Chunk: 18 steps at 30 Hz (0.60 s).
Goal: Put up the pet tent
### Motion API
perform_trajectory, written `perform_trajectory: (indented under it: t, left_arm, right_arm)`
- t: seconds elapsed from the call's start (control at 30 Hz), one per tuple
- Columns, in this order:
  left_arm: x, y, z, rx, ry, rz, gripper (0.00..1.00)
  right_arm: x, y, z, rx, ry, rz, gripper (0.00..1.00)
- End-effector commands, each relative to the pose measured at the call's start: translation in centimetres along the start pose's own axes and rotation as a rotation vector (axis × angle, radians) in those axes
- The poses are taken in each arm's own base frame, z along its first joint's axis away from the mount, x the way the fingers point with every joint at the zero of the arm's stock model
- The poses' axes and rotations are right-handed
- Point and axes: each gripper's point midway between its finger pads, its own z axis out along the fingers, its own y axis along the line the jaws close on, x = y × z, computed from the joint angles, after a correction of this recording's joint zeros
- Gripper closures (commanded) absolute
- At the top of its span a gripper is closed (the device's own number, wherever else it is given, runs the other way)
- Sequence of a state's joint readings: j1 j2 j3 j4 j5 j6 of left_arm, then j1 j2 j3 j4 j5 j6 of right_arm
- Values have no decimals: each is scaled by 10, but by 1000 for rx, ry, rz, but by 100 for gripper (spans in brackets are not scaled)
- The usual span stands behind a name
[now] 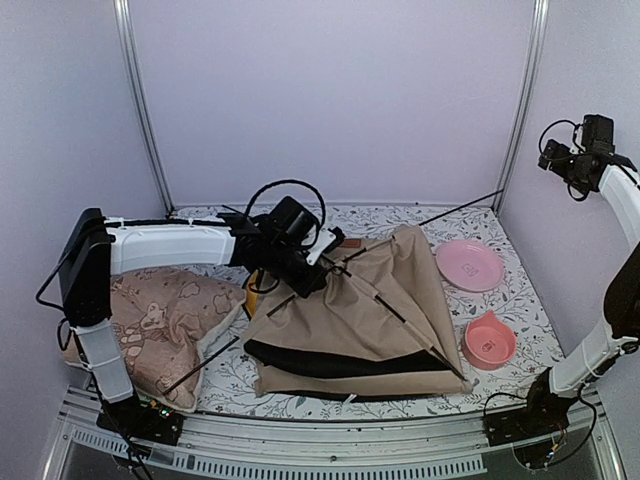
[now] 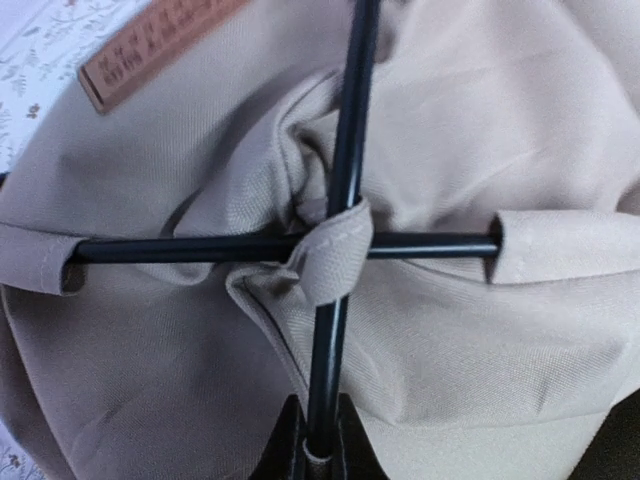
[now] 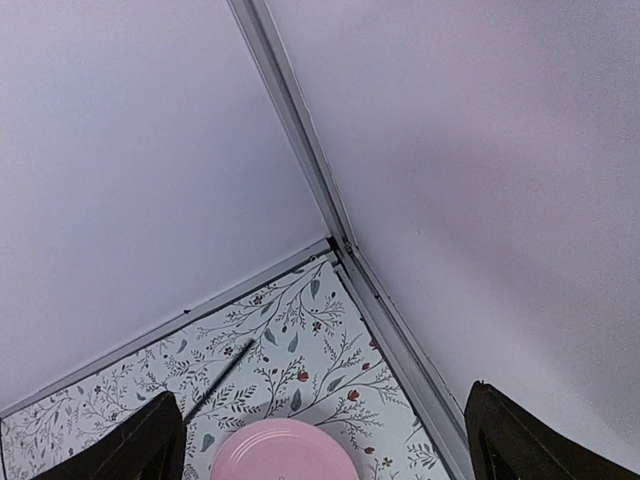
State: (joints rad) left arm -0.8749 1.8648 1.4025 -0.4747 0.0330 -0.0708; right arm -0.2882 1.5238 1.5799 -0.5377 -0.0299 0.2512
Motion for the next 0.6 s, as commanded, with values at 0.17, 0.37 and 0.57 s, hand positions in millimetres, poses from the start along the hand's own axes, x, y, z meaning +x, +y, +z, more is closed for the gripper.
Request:
perform_trajectory:
  t: [0.17, 0.37, 0.57]
  left_arm:
    - [-49, 40, -57, -92, -243, -131, 100]
    - [-71, 51, -79, -113, -344, -195, 100]
    - [-94, 63, -96, -128, -436, -286, 100]
  right_arm:
    - [-58, 11, -40, -8, -188, 15, 1]
    - [-47, 57, -44, -285, -139, 36, 1]
    - [-28, 111, -70, -383, -150, 14, 1]
